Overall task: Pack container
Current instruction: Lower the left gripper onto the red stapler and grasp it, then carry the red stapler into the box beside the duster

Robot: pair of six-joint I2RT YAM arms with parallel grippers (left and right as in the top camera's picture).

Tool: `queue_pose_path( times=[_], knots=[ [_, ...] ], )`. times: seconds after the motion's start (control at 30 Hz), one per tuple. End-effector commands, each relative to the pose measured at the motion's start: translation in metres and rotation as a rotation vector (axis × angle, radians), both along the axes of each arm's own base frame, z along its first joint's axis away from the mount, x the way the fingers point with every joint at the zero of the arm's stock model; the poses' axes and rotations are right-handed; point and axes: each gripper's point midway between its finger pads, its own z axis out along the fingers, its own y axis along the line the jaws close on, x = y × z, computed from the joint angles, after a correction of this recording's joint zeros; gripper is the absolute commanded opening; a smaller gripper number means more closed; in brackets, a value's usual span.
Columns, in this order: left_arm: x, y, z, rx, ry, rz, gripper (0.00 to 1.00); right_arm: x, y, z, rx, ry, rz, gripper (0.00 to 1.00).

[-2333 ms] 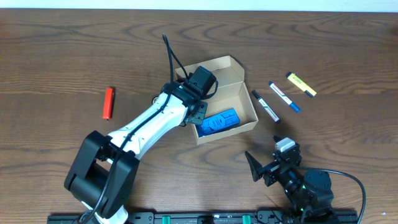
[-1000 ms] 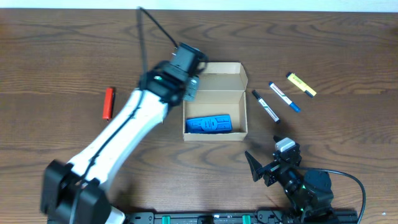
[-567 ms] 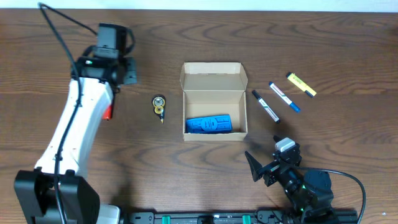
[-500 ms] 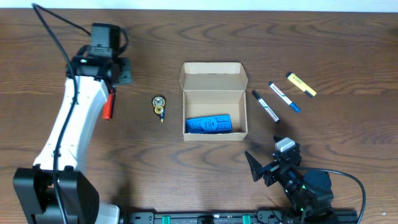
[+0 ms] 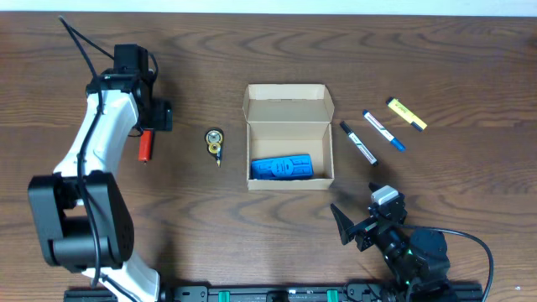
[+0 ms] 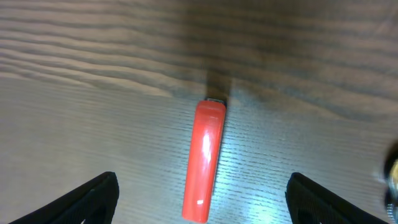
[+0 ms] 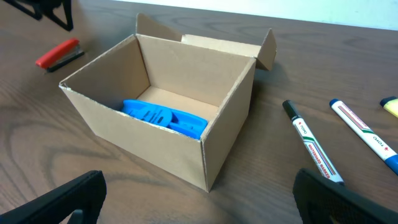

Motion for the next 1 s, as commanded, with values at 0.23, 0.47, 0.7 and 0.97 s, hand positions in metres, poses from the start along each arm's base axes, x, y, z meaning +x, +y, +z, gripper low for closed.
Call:
queue_pose_path(
  times=[0.23,0.47,0.7,0.97],
  knots=[
    [-0.006,0.002,-0.058,-0.098,0.132,-0.054,0.8,-0.002,0.005,-0.001,-0.005,-0.004,0.026,0.99],
    [-0.008,0.001,-0.082,-0.107,0.178,-0.064,0.78,-0.002,0.005,-0.001,-0.005,-0.004,0.026,0.99],
    [-0.012,0.0,-0.098,-0.112,0.214,-0.063,0.68,-0.002,0.005,-0.001,-0.005,-0.004,0.026,0.99],
    [-0.014,-0.003,-0.101,-0.132,0.222,-0.063,0.42,-0.002,0.005,-0.001,-0.005,-0.004,0.026,0.99]
  ],
)
